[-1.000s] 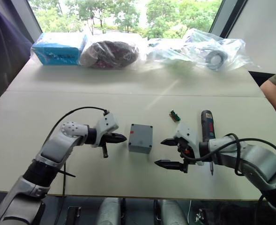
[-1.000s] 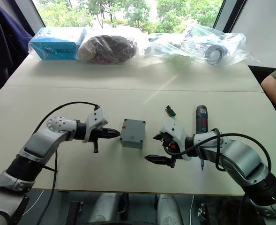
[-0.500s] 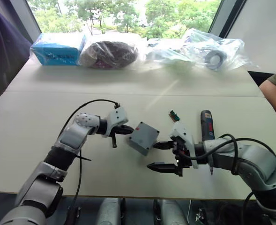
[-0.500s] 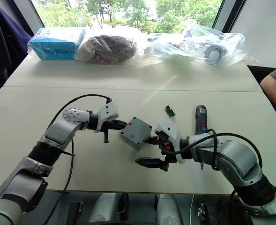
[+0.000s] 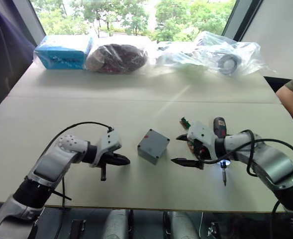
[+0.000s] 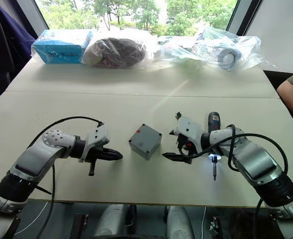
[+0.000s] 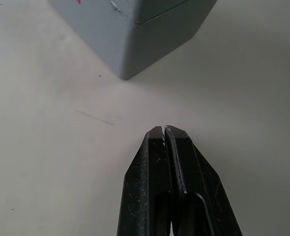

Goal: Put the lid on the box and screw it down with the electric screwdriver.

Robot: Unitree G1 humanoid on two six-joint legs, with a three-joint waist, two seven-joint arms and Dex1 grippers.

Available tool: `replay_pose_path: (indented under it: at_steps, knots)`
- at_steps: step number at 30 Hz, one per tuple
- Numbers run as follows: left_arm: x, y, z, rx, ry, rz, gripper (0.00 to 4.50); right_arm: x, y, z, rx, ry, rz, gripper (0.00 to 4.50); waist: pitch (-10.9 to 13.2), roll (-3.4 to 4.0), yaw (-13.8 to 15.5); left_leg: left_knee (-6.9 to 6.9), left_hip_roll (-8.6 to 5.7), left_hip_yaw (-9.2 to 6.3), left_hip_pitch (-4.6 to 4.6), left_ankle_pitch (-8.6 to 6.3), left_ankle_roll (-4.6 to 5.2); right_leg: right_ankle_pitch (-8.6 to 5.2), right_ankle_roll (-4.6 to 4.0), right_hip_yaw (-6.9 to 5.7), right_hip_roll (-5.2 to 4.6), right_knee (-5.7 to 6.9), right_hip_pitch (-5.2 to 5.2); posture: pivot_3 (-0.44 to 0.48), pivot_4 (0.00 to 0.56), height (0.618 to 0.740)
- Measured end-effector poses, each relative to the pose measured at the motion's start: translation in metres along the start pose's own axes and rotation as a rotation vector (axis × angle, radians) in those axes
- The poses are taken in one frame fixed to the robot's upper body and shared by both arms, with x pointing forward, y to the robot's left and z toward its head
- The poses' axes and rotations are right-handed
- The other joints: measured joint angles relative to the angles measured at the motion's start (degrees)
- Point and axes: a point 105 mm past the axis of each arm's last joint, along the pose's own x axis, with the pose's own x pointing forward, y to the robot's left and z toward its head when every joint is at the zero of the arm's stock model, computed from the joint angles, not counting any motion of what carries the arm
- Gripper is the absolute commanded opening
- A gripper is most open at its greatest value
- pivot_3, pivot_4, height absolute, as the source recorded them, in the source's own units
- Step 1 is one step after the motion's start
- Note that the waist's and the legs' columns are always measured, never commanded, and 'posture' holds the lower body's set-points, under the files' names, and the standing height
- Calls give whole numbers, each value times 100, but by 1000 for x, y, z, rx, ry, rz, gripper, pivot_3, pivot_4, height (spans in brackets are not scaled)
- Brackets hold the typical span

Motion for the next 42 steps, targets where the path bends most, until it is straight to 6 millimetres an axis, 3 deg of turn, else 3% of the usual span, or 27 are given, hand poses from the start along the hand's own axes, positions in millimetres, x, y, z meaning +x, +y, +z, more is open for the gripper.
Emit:
replay_pose_path:
  at_steps: [6,13,20,42]
  knots:
    - [15,4,9,-1,-61,49,0,17,11,1,-32,-47,94,4430,-1,-1,-15,0,-1,1,1,3,-5,0,0,0,3,3,-1,0,150,740]
    - [29,23,19,29,-105,125,0,17,17,5,-43,-58,134,4430,-1,-1,-4,3,-7,1,5,4,-6,0,0,-1,2,7,5,0,150,740]
    - [26,35,23,49,-105,158,0,17,43,5,1,-54,200,4430,-1,-1,-22,3,-4,0,9,5,-7,0,0,-1,4,11,5,0,150,740]
    - [27,27,22,39,-95,103,0,17,31,5,34,-64,128,4430,-1,-2,-11,7,-7,0,9,6,-9,0,0,0,4,17,5,0,150,740]
